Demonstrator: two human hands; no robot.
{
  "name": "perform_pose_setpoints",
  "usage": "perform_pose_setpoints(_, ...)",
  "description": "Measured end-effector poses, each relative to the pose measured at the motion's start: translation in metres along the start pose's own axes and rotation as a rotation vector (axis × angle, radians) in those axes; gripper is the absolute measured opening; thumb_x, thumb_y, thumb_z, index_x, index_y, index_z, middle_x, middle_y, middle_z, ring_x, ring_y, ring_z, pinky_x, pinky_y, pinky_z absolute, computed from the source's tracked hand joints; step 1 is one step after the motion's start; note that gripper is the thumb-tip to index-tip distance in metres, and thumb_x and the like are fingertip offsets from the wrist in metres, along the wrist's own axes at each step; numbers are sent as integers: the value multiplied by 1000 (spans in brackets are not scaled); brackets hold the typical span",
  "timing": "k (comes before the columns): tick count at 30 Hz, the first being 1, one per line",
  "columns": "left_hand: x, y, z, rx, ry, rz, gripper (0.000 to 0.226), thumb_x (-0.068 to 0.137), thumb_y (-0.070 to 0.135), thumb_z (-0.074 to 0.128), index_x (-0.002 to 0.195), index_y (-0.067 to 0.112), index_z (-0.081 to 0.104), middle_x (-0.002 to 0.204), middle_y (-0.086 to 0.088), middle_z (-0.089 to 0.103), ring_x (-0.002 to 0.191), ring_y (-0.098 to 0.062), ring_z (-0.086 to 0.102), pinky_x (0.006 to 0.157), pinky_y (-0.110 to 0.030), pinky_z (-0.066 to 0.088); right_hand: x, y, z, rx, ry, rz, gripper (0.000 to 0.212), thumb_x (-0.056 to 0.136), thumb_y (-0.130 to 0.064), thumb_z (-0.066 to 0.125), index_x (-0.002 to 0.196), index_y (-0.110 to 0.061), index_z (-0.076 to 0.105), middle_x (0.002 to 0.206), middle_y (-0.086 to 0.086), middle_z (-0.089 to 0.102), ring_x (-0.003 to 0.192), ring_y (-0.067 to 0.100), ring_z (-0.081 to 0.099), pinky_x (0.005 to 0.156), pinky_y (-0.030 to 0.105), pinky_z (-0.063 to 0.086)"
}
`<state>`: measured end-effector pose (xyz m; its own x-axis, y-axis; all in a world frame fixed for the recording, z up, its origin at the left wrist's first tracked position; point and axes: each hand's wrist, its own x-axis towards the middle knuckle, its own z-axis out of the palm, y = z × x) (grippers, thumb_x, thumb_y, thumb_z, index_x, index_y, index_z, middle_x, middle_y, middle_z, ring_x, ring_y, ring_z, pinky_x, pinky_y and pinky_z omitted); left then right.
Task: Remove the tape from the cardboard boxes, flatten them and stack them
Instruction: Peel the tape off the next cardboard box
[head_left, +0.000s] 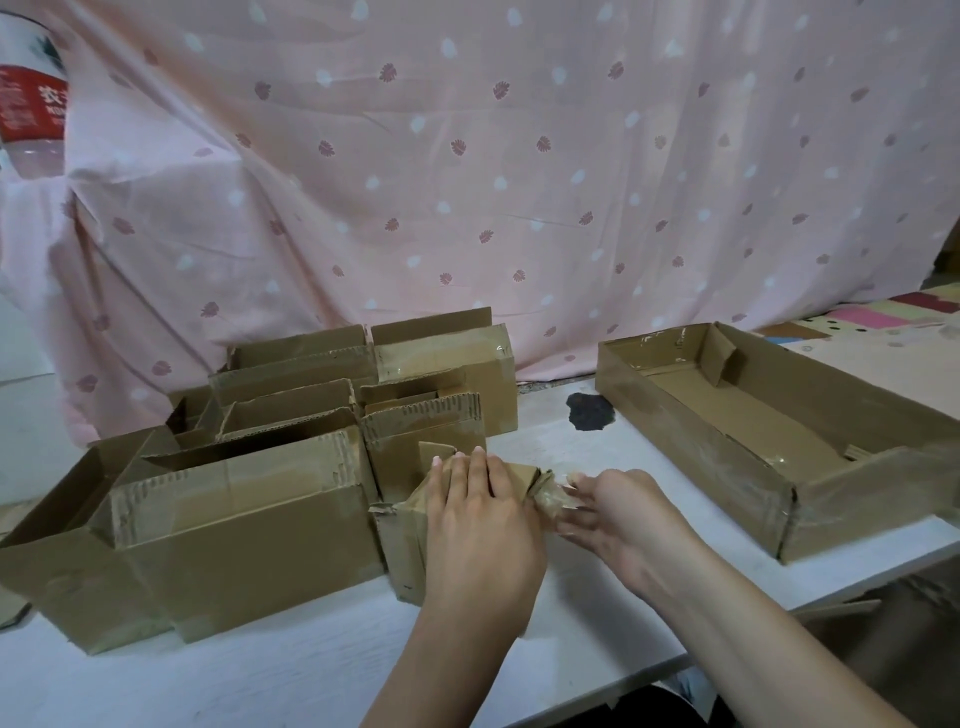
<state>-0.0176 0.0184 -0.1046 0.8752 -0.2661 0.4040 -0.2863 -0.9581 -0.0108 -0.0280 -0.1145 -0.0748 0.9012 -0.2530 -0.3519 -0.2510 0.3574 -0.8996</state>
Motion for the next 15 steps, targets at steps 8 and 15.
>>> perform_pose_setpoints(8, 4, 4, -20, -12, -117, -27, 66, 100, 42, 25, 147, -2, 40, 153, -20, 40, 145, -34, 32, 121, -49, 11, -16, -13, 6, -405, -74, -109, 41, 98, -42, 56, 90, -2, 60, 76, 11, 64, 62, 36, 67, 63, 38, 59)
perform_pose_setpoints(15, 3, 5, -15, -23, -112, -92, 73, 88, 46, 24, 113, -4, 70, 118, -20, 69, 113, -35, 66, 101, -52, 49, -2, -17, 1, -414, -144, -102, 19, 98, -13, 61, 88, 2, 67, 80, 21, 66, 54, 28, 57, 57, 34, 56)
